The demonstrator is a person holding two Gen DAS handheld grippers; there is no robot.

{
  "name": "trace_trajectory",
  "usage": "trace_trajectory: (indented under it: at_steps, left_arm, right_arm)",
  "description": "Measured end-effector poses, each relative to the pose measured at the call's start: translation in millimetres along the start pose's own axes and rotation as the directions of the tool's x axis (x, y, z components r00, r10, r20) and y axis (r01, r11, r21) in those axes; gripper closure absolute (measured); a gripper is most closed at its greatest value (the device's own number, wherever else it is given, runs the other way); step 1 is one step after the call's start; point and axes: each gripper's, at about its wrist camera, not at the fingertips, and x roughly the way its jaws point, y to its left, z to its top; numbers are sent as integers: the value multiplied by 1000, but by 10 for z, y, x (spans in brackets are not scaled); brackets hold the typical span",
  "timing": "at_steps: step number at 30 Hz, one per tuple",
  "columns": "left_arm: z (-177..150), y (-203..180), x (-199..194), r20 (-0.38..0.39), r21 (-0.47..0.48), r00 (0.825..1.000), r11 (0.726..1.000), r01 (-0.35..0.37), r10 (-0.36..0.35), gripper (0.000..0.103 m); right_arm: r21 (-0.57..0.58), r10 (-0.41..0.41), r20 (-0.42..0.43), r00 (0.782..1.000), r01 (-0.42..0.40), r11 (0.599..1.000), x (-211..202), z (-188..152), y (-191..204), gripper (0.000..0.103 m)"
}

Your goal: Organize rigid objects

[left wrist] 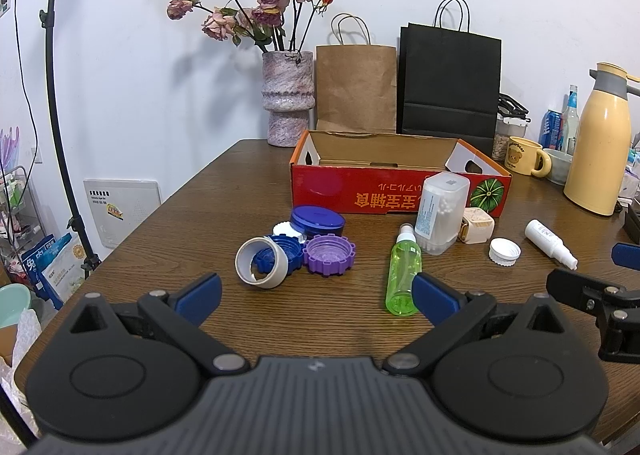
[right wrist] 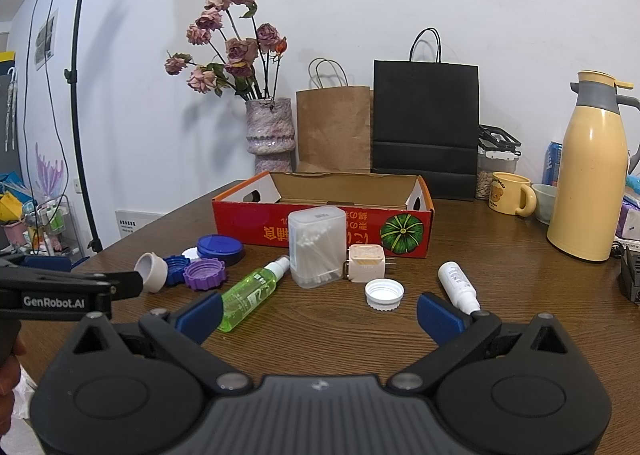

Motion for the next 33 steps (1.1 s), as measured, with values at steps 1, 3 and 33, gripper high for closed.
trace_trajectory:
  at_steps: [1,3,33]
  left_arm:
    - [-1,-3,-3,0,0,1000,1000,0,0,0]
    - [-2,-3,-2,1,0,1000,1000,0,0,0]
    - [-18,61,270,-39,-20,999,999,-27,26,0]
  right_arm:
    - [0,0,0,1000,0,1000,1,-1,-1,0]
    - [0,0,0,1000,0,1000,3,-2,-3,0]
    - [-1,-11,-31,999,11,1000,227,-17,-106,0]
